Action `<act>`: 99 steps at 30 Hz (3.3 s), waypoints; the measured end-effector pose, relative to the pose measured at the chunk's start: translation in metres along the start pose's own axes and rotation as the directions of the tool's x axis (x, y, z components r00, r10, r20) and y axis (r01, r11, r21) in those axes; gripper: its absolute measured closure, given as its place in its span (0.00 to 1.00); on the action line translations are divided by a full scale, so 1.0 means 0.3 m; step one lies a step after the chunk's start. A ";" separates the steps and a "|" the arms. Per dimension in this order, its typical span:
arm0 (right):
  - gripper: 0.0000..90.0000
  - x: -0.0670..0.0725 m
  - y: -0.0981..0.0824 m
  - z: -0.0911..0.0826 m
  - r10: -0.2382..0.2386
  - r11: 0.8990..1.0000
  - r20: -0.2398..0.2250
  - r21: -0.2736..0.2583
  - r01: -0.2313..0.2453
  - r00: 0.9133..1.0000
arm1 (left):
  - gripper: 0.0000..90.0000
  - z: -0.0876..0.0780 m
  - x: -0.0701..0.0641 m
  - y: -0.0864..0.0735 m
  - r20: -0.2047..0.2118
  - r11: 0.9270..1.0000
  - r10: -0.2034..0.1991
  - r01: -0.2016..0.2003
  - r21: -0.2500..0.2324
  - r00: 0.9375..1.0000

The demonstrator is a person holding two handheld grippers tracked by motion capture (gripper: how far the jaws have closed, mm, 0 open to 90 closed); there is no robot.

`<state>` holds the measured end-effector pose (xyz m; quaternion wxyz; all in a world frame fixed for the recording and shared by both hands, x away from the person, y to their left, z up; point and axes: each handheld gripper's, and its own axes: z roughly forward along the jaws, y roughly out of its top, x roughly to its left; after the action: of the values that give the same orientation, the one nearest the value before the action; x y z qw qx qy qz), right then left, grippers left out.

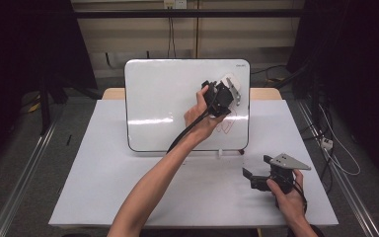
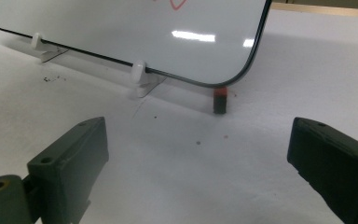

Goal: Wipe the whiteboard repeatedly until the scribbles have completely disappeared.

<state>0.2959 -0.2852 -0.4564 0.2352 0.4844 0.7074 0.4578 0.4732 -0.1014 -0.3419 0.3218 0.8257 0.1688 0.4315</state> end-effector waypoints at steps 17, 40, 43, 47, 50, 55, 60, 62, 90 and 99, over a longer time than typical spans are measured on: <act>0.06 -0.002 0.000 -0.001 -0.004 1.000 -0.004 0.001 0.004 1.000 | 0.35 -0.005 0.002 0.009 0.044 1.000 -0.001 0.001 0.005 0.999; 0.06 -0.003 -0.001 -0.003 -0.001 1.000 -0.011 -0.006 0.001 1.000 | 0.35 0.018 0.148 0.090 -0.012 0.995 -0.091 0.091 0.041 0.996; 0.06 -0.004 -0.001 -0.004 0.005 1.000 -0.011 -0.004 -0.005 1.000 | 0.35 0.019 0.160 0.087 -0.011 0.994 -0.100 0.101 0.037 0.995; 0.06 -0.003 -0.001 -0.007 0.005 1.000 -0.012 -0.005 -0.005 1.000 | 0.35 0.009 0.173 0.077 -0.036 0.988 -0.149 0.150 0.031 0.988; 0.06 -0.003 -0.001 -0.007 0.003 1.000 -0.012 -0.004 -0.004 1.000 | 0.35 0.007 0.161 0.069 -0.036 0.989 -0.140 0.142 0.050 0.989; 0.06 -0.002 -0.001 -0.005 -0.001 1.000 -0.011 -0.007 0.001 1.000 | 0.35 0.012 0.133 0.071 -0.062 0.992 -0.104 0.107 0.063 0.993; 0.06 -0.002 -0.001 -0.004 -0.003 1.000 -0.008 -0.006 0.003 1.000 | 0.35 0.015 0.134 0.074 -0.062 0.991 -0.114 0.118 0.061 0.991; 0.06 -0.002 0.000 -0.005 0.000 1.000 -0.009 -0.004 0.000 1.000 | 0.35 0.017 0.132 0.075 -0.064 0.992 -0.105 0.109 0.067 0.992; 0.06 -0.001 -0.001 -0.004 -0.004 1.000 -0.010 -0.007 0.004 1.000 | 0.35 0.020 0.020 0.038 -0.008 0.999 0.035 -0.036 -0.030 0.999; 0.06 0.000 -0.001 -0.003 -0.005 1.000 -0.008 0.000 0.005 1.000 | 0.35 0.020 0.002 0.012 -0.005 0.995 0.053 -0.053 -0.079 0.999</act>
<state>0.2950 -0.2856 -0.4561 0.2334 0.4809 0.7094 0.4593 0.4785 -0.1059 -0.3416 0.3426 0.8157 0.1302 0.4475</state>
